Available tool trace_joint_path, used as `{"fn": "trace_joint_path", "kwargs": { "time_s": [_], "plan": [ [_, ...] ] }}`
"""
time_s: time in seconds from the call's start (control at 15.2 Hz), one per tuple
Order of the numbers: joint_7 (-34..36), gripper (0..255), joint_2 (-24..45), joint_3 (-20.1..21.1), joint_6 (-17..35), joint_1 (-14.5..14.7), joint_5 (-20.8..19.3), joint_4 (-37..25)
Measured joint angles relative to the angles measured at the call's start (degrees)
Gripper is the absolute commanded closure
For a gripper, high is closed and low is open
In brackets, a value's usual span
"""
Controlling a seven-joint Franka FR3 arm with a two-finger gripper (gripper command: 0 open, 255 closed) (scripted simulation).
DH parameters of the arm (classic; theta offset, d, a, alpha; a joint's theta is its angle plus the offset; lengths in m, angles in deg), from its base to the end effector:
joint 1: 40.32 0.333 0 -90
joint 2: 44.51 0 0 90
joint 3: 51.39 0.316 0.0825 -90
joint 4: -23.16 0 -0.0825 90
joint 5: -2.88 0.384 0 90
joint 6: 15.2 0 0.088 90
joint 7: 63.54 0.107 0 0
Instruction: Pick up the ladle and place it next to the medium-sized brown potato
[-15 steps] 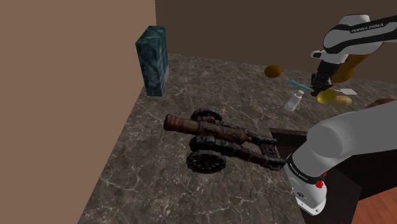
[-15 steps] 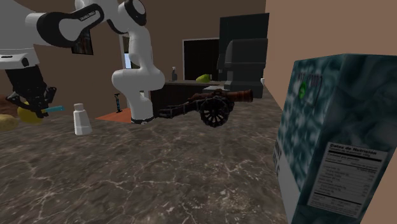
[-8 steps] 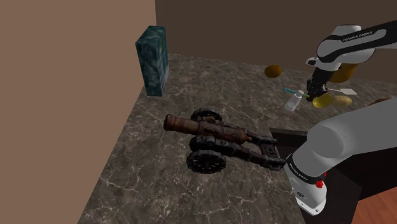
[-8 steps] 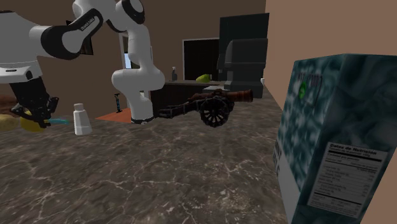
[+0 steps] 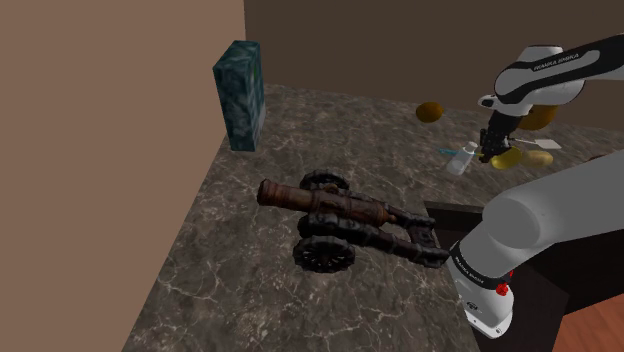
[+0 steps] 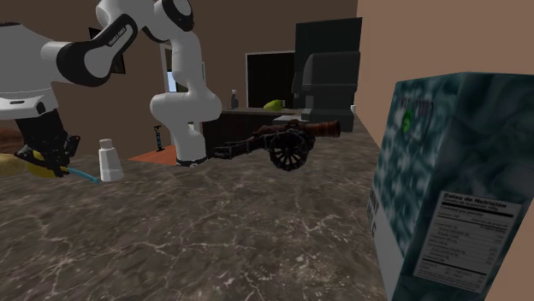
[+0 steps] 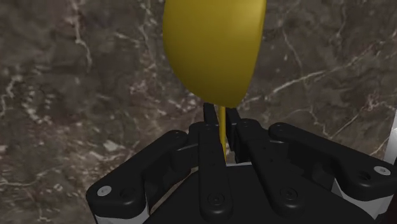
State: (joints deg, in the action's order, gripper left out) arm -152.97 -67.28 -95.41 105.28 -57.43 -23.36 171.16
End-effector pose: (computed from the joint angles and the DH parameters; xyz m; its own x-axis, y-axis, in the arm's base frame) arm 0.1861 -0.3557 0.3443 0.6720 0.7362 -0.0807 0.7210 -0.6752 -0.1560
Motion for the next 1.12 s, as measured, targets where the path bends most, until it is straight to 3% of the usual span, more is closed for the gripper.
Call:
{"fn": "trace_joint_path", "kwargs": {
  "time_s": [0.07,0.13,0.53,0.79,1.12],
  "plan": [
    [0.0,255,0.0,0.0,0.0,0.0,0.0,0.0],
    [0.0,0,0.0,0.0,0.0,0.0,0.0,0.0],
    [0.0,0,0.1,0.0,0.0,0.0,0.0,0.0],
    [0.2,0,-3.0,2.5,-6.5,-0.1,0.8,-3.7],
    [0.2,0,-3.5,3.1,-8.4,0.1,1.2,-4.9]
  ]
}}
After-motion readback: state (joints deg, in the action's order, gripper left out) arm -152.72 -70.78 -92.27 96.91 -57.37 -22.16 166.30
